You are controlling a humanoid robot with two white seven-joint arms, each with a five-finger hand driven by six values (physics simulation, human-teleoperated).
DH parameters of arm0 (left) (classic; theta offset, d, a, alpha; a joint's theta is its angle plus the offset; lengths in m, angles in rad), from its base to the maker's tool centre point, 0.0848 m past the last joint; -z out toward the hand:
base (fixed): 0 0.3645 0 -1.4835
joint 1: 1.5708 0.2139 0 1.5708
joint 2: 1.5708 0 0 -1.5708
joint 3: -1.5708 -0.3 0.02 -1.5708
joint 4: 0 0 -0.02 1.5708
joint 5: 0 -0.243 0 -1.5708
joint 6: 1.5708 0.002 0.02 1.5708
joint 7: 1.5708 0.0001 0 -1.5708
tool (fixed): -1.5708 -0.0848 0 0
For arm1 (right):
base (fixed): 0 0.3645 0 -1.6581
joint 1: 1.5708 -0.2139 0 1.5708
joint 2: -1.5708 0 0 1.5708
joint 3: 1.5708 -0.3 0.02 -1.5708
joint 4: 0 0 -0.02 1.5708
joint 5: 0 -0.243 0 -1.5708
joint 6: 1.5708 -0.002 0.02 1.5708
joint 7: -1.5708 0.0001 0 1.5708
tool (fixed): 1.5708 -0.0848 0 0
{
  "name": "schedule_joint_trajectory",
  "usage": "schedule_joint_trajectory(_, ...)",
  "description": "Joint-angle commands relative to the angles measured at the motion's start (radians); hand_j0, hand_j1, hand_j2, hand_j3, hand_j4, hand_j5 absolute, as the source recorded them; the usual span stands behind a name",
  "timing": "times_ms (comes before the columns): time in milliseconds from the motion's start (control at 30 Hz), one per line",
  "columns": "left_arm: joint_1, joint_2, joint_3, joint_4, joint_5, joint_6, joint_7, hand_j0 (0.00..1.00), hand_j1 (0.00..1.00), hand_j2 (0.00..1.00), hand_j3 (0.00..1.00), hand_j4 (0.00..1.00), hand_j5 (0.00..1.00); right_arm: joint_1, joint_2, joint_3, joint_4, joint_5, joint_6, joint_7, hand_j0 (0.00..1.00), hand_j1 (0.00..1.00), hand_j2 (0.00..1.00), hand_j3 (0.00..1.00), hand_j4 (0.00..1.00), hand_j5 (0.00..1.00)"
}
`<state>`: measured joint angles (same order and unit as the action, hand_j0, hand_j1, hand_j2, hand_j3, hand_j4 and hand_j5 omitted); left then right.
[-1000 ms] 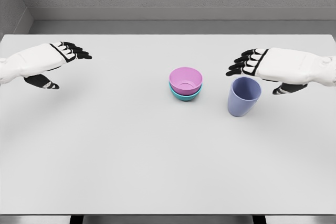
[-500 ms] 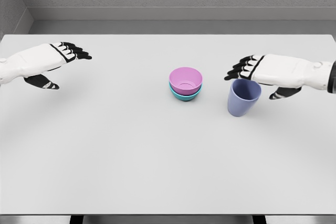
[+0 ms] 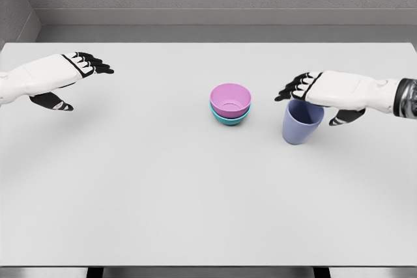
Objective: Stacking bowl and cup with both arms
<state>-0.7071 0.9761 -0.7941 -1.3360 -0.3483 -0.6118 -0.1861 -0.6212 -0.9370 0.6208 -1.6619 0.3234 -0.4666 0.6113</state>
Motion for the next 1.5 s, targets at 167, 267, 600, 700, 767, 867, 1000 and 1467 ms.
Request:
schedule_joint_trajectory(167,0.0,0.001,0.001,0.0,0.006,0.001,0.001,1.0,1.0,1.0,1.0,1.0,1.0,0.0,0.012,0.045,0.028,-0.001,0.003,0.0,1.0,1.0,1.0,1.0,1.0,1.0)
schedule_joint_trajectory(267,0.0,0.001,0.001,0.0,0.006,0.001,0.001,1.0,1.0,1.0,1.0,1.0,1.0,-0.003,0.014,0.043,0.033,-0.001,0.019,0.0,1.0,1.0,1.0,1.0,1.0,1.0)
schedule_joint_trajectory(600,0.0,0.003,0.003,0.0,0.006,0.001,0.001,1.0,1.0,1.0,1.0,1.0,1.0,-0.006,0.024,0.059,0.056,-0.001,0.019,0.0,1.0,1.0,1.0,1.0,1.0,1.0)
schedule_joint_trajectory(700,0.0,0.001,0.001,0.0,0.006,0.001,0.001,1.0,1.0,1.0,1.0,1.0,1.0,-0.006,0.023,0.062,0.057,-0.001,0.019,0.0,0.85,0.85,0.85,0.85,0.85,0.85)
schedule_joint_trajectory(767,0.0,0.003,0.001,0.0,0.006,0.001,0.001,1.0,1.0,1.0,1.0,1.0,1.0,-0.006,0.023,0.062,0.057,-0.001,0.02,0.0,0.73,0.73,0.73,0.73,0.73,0.73)
schedule_joint_trajectory(867,0.0,0.003,0.003,0.0,0.006,0.001,0.001,1.0,1.0,1.0,1.0,1.0,1.0,-0.006,0.023,0.062,0.056,-0.001,0.034,0.0,0.72,0.72,0.72,0.72,0.72,0.72)
schedule_joint_trajectory(1000,0.0,0.003,0.001,-0.002,0.006,0.001,0.001,1.0,1.0,1.0,1.0,1.0,1.0,-0.006,0.023,0.062,0.056,-0.001,0.034,0.0,0.72,0.72,0.72,0.72,0.72,0.72)
schedule_joint_trajectory(1467,0.0,0.003,0.001,-0.002,0.006,0.001,0.001,1.0,1.0,1.0,1.0,1.0,1.0,-0.037,0.027,0.06,0.053,-0.001,0.056,0.0,0.72,0.72,0.72,0.72,0.72,0.72)
